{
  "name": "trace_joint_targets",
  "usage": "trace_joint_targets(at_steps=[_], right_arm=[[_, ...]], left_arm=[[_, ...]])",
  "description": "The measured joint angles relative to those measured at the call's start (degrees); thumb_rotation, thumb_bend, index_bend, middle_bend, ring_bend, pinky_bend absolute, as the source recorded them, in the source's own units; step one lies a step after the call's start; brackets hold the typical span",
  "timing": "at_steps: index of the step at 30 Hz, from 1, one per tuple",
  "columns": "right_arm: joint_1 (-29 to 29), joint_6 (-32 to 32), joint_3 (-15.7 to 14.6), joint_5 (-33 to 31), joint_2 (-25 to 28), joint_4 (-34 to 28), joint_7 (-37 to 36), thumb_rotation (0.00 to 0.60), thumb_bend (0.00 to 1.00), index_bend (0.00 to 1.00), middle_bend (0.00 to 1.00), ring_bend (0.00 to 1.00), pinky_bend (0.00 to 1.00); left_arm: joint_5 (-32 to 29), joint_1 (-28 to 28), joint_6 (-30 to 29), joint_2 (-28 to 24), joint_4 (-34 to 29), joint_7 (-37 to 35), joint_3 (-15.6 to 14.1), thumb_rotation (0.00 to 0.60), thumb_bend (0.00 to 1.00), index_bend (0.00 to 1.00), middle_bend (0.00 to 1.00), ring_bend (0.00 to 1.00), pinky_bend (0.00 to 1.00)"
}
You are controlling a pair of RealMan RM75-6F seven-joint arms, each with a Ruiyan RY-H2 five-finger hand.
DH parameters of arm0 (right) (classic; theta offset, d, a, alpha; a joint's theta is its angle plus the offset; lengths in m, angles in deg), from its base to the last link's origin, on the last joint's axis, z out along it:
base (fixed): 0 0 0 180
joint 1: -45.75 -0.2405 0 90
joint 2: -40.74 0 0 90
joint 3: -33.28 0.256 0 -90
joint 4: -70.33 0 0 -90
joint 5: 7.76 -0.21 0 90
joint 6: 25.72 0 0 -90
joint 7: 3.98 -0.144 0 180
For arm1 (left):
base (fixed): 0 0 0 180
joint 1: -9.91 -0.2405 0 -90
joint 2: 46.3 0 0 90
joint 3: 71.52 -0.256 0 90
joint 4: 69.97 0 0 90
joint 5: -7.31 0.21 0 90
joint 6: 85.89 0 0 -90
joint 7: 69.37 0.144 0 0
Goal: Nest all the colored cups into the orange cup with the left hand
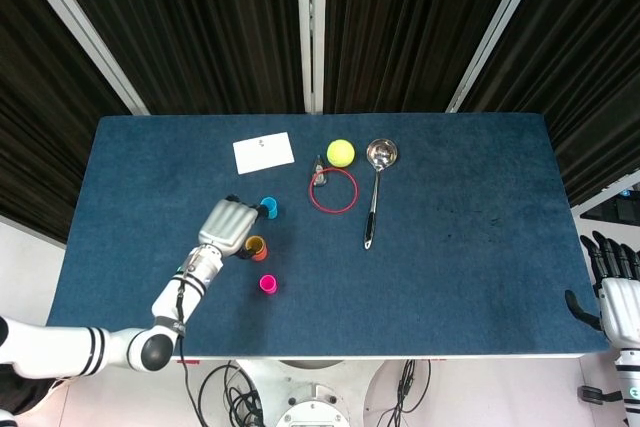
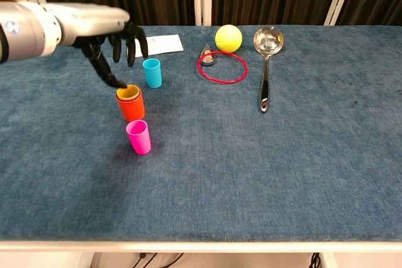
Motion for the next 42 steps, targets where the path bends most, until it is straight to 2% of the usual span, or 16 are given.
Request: trace_joint_targets(at_steps=[4,9,18,24,33,42], right_arm=[[0.0,0.6,0.0,0.5,0.2,-0.8,0.3,0.6,0.3,0.0,0.0,0.0,0.0],[0.2,1.4,0.0,1.1,0.8,-1.8,0.8,0.6,0.3,0.0,0.0,0.0,0.0],[0.3,1.0,0.2,0.4,1.2,-1.5,-0.2,0.6,0.3,0.0,0.0,0.0,0.0],[0.1,0.6,0.2,0.5,1.1,-1.2,-0.5,0.6,0.3,0.0,0.0,0.0,0.0],[-0.1,0.1,0.2,0.1,0.9,-1.0,-0.5,0.6,0.3,0.0,0.0,0.0,0.0],[0.0,-0.3,0.2,-0.5,1.0,-0.5,-0.9,0.6,0.3,0.0,0.0,0.0,0.0]], left_arm=[[0.2,1.3,0.3,1.1,2.9,-0.3,2.2,0.6,0.18,0.31,0.37,0.39,0.25],[-2.9,4.2,2.9,3.9,9.4,1.1,3.9,0.6,0.17,0.31,0.37,0.39,0.25],[-8.8,7.4,9.8,9.0,22.2,2.4,4.1,0.6,0.17,0.3,0.34,0.37,0.24],[-11.4,8.1,14.3,10.7,26.4,1.0,4.0,0.6,0.17,0.29,0.33,0.37,0.24],[-9.1,8.3,15.7,13.2,30.0,-1.7,3.6,0.6,0.17,0.31,0.35,0.38,0.26],[-6.6,8.4,17.0,15.5,34.4,-3.3,3.2,0.6,0.19,0.39,0.4,0.47,0.28]])
